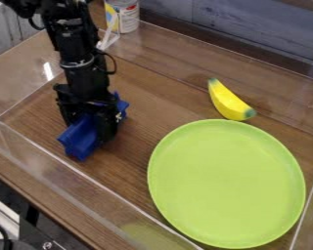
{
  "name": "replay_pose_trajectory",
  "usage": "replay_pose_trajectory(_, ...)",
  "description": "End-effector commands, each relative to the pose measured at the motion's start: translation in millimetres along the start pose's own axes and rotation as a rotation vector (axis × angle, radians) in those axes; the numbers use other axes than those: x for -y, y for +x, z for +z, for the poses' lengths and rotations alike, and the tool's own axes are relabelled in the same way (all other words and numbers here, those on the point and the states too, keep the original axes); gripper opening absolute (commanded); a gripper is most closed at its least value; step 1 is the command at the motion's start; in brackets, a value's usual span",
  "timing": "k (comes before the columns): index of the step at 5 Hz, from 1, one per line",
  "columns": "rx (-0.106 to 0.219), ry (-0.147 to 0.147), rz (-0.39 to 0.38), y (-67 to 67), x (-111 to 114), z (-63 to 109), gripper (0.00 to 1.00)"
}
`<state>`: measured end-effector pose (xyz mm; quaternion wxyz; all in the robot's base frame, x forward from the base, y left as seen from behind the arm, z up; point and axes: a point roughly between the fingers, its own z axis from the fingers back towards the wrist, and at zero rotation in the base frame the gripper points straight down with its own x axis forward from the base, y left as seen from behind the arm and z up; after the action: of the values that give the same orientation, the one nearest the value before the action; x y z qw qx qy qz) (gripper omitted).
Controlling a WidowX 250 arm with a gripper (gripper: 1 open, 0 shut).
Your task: Remove the blue object from inside the green plate and put it on the table
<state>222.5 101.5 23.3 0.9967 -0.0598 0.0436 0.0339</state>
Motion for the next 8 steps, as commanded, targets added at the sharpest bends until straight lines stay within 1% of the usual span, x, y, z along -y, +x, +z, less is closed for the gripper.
replay_pose_trajectory(1,0.020,0.010,-0.003,4.5,-0.5,1.1,0.00)
replay_pose_trajectory(3,0.020,0.007,0.009,7.3,-1.2,-3.3,0.00)
replay_pose_trajectory(4,0.067,-0.005,0.002,8.8,3.1,26.0,1.00)
replay_pose_trajectory(5,0.124,-0.017,-0.006,10.2,7.3,58.8,1.00)
replay_pose_trajectory(6,0.169,-0.017,-0.002,15.3,12.0,95.8,1.00)
replay_pose_trajectory(7,0.199,-0.005,-0.006,20.0,15.8,126.0,1.00)
replay_pose_trajectory(8,0.193,0.004,-0.020,18.6,15.7,108.0,1.00)
